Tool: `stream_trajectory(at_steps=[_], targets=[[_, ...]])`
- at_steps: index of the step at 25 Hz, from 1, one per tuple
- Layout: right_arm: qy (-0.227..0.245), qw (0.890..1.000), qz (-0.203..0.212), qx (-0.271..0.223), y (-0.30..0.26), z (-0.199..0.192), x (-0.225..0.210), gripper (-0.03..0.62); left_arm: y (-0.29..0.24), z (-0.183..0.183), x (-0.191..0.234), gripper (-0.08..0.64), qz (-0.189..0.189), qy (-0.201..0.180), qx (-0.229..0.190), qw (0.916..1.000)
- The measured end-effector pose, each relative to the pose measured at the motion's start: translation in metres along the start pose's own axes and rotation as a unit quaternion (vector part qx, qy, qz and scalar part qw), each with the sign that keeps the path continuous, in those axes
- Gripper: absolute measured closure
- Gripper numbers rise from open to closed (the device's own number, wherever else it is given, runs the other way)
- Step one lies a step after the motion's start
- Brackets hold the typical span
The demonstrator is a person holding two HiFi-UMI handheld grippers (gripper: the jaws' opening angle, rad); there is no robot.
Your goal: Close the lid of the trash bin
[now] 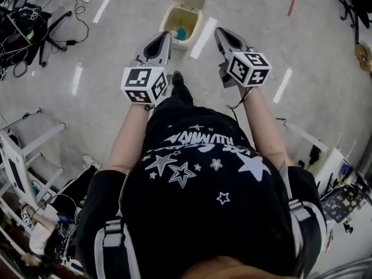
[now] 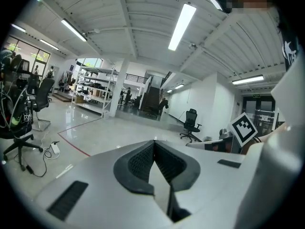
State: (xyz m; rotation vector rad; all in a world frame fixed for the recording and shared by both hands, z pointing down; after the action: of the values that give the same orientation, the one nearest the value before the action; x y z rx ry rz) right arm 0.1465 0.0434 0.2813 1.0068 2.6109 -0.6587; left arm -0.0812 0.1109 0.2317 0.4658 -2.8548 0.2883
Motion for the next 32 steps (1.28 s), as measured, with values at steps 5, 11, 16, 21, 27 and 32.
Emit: stream_trajectory(at_steps=[5,11,16,21,27,32], targets=[[-0.008,1.000,-0.017,0.002,-0.038,0.016,-0.007,0.591,-0.034,0.011,0.032,0.549,-0.019,0.001,0.014,0.9997],[-0.030,0.999,-0.043,0.003,-0.070,0.024,-0.021,0.591,-0.073,0.014,0.054,0.549,-0.051,0.002,0.037,0.9980],[-0.039,0.998,-0.056,0.000,-0.085,0.030,-0.038,0.591,-0.102,0.017,0.060,0.549,-0.067,-0.009,0.044,0.9968],[-0.037,0.998,-0.053,0.007,-0.103,0.038,-0.063,0.591,-0.127,0.011,0.061,0.549,-0.057,-0.006,0.058,0.9966],[-0.050,0.997,-0.042,0.032,-0.133,0.042,-0.103,0.591,-0.165,0.010,0.066,0.549,-0.029,0.001,0.067,0.9974],[-0.055,0.996,-0.030,0.059,-0.165,0.040,-0.132,0.591,-0.203,0.001,0.072,0.549,-0.016,0.005,0.088,0.9960]])
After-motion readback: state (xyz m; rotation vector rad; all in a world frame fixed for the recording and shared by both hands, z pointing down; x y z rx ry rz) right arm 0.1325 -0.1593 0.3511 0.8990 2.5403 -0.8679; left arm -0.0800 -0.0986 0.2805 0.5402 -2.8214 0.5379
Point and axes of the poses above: the fingertips, and each gripper's own axes: y backward along the fingers, x to its left, z out of its top, the point moved 8 cm from there along y, backward along the fingers, and after that the axes turned 3 degrees about -x, right-handed, at the moved point
